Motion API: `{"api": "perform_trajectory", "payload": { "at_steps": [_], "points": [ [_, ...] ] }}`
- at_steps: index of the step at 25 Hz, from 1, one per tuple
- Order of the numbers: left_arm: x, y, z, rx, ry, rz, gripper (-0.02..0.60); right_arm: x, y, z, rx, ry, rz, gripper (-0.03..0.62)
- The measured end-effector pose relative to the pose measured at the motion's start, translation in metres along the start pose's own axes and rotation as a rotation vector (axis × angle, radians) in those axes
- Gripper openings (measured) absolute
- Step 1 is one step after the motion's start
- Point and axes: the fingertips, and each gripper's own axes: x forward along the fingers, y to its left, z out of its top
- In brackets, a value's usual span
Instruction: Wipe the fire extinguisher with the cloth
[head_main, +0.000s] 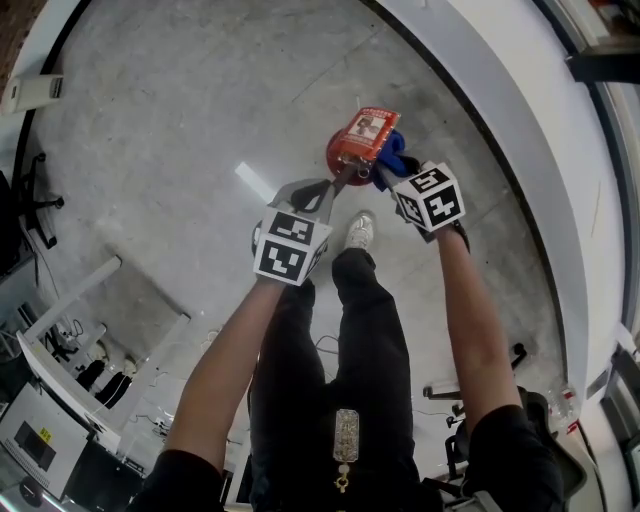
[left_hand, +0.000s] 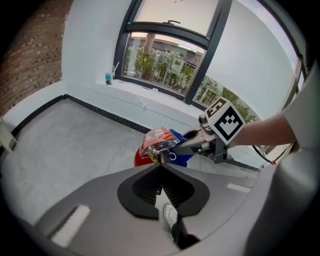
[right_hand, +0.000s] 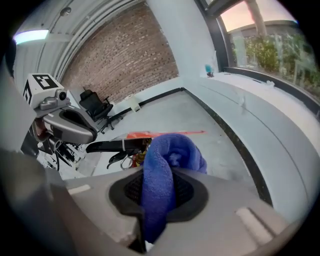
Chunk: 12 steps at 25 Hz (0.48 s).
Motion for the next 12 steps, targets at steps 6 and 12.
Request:
{"api": "perform_trajectory", "payload": {
  "at_steps": [6,12],
  "points": [
    [-0.007,0.010,-0.010,0.021,0.003,-0.022,0.005,0.004,0.039,-0.020,0.127,-0.018,0.009,0.055],
    [-0.017,0.022,-0.018,0.094,0.016,-0.099,0.005,0.008,0.066,-0.034,0.277,-0.050,-0.113,0.055]
  ]
}}
